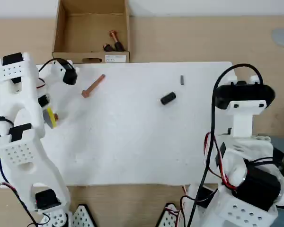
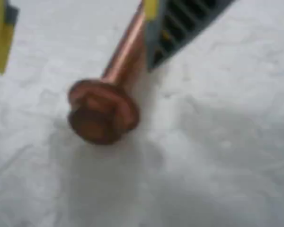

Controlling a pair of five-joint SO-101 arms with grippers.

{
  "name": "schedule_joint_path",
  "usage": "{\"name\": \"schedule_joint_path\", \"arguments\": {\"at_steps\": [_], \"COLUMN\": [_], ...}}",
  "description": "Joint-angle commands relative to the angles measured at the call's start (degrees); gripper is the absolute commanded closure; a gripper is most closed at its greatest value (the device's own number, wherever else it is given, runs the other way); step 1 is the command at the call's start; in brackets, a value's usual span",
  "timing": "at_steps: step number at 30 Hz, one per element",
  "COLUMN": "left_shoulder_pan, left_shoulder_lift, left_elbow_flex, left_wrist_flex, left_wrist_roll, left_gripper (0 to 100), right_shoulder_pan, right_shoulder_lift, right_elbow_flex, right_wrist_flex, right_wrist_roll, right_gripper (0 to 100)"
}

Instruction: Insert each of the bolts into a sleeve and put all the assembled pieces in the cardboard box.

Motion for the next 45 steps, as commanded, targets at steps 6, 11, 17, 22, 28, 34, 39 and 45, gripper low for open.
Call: {"name": "schedule_joint_path", "arguments": {"at_steps": [6, 11, 17, 22, 28, 34, 39, 45], "left_shoulder_pan": [-0.5, -0.6, -0.4, -0.2, -0.2, 1.4, 4.2, 8.9], "left_shoulder_lift": [2.7, 8.0, 9.6, 9.6, 7.3, -4.3, -17.3, -35.4], "left_elbow_flex": [-1.0, -4.6, -5.5, -6.0, -9.1, -8.2, -3.3, 7.6], "left_wrist_flex": [-0.9, -0.9, -0.4, 1.4, 2.6, 2.6, 2.6, 2.5], "left_wrist_roll": [-0.4, 0.0, 0.1, 0.1, 4.7, 14.7, 28.7, 36.7], "left_gripper": [83, 88, 92, 100, 100, 100, 100, 100], "right_shoulder_pan": [0.2, 0.2, 0.2, 0.2, 0.2, 0.2, 0.2, 0.2], "right_shoulder_lift": [-0.1, -0.1, -0.1, -0.1, -0.2, -0.5, -0.6, -0.6], "right_elbow_flex": [0.1, 0.1, 0.1, 0.1, 0.0, -0.3, -3.8, -8.3], "right_wrist_flex": [0.3, 0.3, 0.3, 0.3, 0.3, 0.3, 0.4, 0.3], "right_wrist_roll": [0.5, 0.6, 0.6, 0.6, 0.6, 0.6, 0.6, 0.5], "right_gripper": [98.4, 98.4, 98.4, 98.4, 98.4, 98.4, 98.4, 98.6]}}
